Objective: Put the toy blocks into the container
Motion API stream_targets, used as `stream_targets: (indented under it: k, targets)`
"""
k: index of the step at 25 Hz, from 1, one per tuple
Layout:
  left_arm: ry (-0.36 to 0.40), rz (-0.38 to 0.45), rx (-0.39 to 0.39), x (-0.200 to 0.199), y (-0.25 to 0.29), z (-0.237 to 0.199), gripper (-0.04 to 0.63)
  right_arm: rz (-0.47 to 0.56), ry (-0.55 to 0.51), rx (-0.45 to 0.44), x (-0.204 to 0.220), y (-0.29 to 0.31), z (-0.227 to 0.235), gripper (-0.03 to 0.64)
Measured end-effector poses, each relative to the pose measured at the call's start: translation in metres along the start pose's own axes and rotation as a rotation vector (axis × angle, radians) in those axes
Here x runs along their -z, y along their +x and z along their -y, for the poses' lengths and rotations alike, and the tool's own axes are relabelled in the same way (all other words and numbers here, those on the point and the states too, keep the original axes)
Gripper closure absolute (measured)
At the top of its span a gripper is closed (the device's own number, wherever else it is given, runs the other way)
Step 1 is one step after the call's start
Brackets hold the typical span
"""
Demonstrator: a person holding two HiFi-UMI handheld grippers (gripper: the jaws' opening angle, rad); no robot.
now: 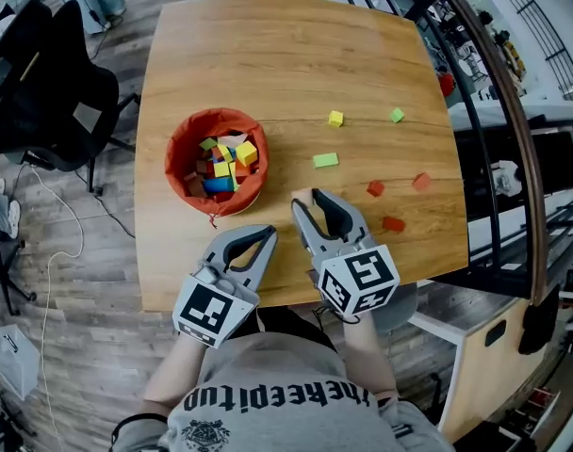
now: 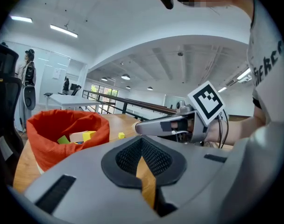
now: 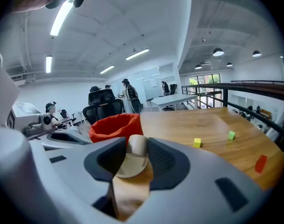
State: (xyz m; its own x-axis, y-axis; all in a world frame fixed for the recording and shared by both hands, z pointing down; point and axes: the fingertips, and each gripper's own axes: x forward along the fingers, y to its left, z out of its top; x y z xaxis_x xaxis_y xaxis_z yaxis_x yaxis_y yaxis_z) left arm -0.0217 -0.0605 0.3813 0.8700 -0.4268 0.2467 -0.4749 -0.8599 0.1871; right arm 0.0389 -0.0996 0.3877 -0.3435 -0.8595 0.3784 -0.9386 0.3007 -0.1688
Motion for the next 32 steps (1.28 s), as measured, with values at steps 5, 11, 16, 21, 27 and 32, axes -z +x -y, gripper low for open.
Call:
stream_targets:
  k: [5,11,16,21,27,32]
  targets:
    - [0.004,0.03,-0.055,-0.005,-0.016,-0.008,0.581,0.021,-0.038,-0.049,-0.014,0.006,-0.019,0.46]
    - [-0.003,0.055,-0.106,-0.009,-0.035,-0.017,0.581,0.034,-0.078,-0.096,-0.025,0.013,-0.041,0.46]
    - [-0.002,0.072,-0.152,-0.008,-0.047,-0.025,0.581,0.04,-0.11,-0.137,-0.032,0.022,-0.057,0.46]
    - [-0.01,0.086,-0.182,-0.009,-0.065,-0.032,0.581,0.043,-0.133,-0.164,-0.038,0.029,-0.077,0.459]
    - [-0.019,0.101,-0.246,-0.008,-0.085,-0.045,0.581,0.044,-0.152,-0.204,-0.042,0.041,-0.094,0.459]
    - [-0.027,0.111,-0.285,-0.007,-0.098,-0.053,0.581,0.044,-0.162,-0.228,-0.045,0.05,-0.105,0.459]
